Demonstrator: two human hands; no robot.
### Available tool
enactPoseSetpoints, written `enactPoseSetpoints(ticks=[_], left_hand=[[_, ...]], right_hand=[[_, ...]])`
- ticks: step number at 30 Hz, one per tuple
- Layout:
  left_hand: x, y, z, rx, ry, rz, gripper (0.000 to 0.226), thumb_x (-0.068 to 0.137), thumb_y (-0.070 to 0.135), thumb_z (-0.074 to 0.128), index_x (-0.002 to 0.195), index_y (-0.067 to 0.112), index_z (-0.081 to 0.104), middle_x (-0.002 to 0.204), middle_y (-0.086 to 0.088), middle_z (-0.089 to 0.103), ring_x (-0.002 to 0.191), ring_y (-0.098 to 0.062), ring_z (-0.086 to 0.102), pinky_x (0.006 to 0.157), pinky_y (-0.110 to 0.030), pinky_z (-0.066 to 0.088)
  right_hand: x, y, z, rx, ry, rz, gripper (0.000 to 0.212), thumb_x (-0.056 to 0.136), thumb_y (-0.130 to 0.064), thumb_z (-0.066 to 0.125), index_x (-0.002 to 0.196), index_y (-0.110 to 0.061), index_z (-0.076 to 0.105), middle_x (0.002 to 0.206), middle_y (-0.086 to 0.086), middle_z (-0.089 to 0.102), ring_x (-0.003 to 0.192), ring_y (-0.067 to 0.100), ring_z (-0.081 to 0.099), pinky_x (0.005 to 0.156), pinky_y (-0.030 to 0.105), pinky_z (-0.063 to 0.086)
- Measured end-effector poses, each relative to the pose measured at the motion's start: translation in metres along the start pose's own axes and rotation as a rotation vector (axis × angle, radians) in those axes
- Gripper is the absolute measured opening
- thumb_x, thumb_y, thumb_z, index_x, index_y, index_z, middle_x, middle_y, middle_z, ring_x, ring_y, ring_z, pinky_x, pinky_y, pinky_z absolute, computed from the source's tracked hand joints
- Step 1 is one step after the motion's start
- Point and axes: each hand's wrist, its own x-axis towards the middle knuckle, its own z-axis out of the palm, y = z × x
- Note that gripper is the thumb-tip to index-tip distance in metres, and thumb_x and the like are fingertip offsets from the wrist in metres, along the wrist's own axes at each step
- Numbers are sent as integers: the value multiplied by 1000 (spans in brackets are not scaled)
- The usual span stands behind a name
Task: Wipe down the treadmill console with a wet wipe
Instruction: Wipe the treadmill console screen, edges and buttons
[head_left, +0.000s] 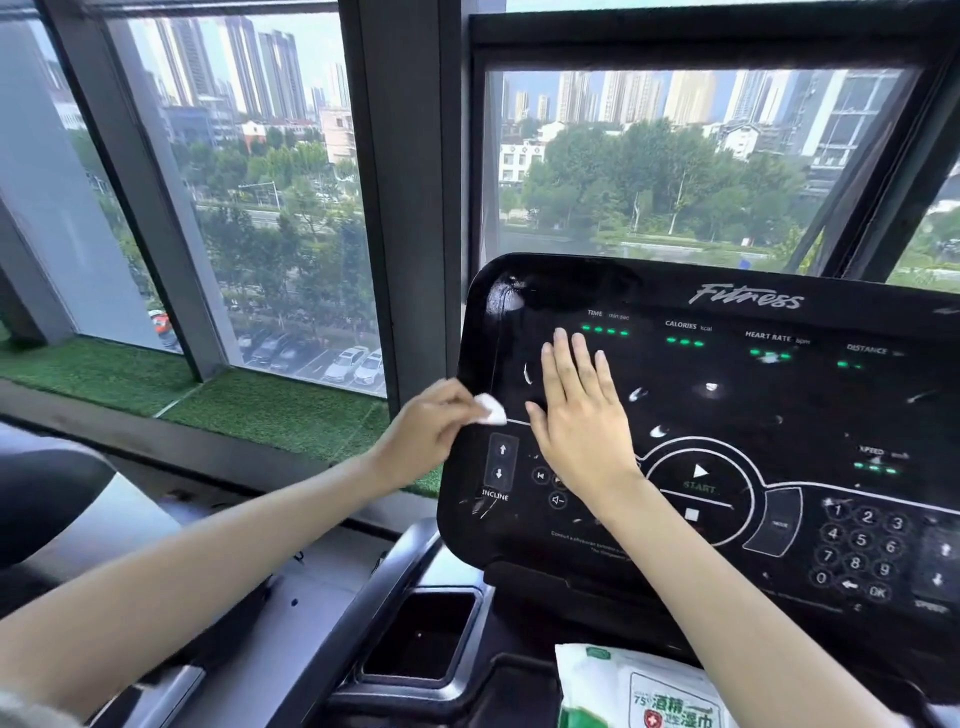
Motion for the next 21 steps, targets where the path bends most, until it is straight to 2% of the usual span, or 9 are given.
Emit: enactPoseSetpoints(ticks=[2, 7, 13, 18, 21], left_hand=[[-10, 1, 4, -27, -31, -6, 28, 83, -13, 56, 100, 3, 71, 90, -7, 59, 85, -12, 54, 79, -17, 43], [32, 14, -7, -68, 214, -175, 21, 85, -9, 57, 98, 1, 71, 86, -8, 61, 78, -10, 54, 75, -7, 41], [-20, 4, 10, 0, 33, -97, 24, 81, -13, 59, 94, 2, 71, 90, -7, 61, 85, -10, 54, 80, -20, 46], [25, 13, -5, -20, 215, -210, 22, 87, -8, 54, 98, 3, 70, 88, -6, 59, 81, -13, 55, 79, -10, 43], [1, 4, 4, 106, 99, -72, 24, 85, -8, 52, 95, 6, 69, 89, -2, 60, 86, -14, 54, 80, -24, 48]], right_hand=[[0, 0, -1, -5, -1, -5, 63, 95, -37, 26, 143, 4, 29, 152, 22, 24, 142, 34, 20, 116, 47, 16], [-2, -2, 0, 22, 5, 15, 63, 96, -35, 34, 145, 3, 24, 155, 20, 18, 144, 31, 14, 117, 47, 9], [-38, -19, 2, 57, 5, -27, 63, 97, -35, 30, 147, 2, 20, 155, 19, 16, 144, 29, 14, 116, 47, 13], [-47, -32, 10, 80, -56, 12, 62, 97, -36, 27, 145, 3, 24, 154, 21, 21, 144, 30, 16, 116, 47, 14], [-47, -29, 13, 71, -71, -11, 62, 97, -35, 23, 145, 4, 25, 153, 21, 22, 144, 30, 18, 116, 48, 14]])
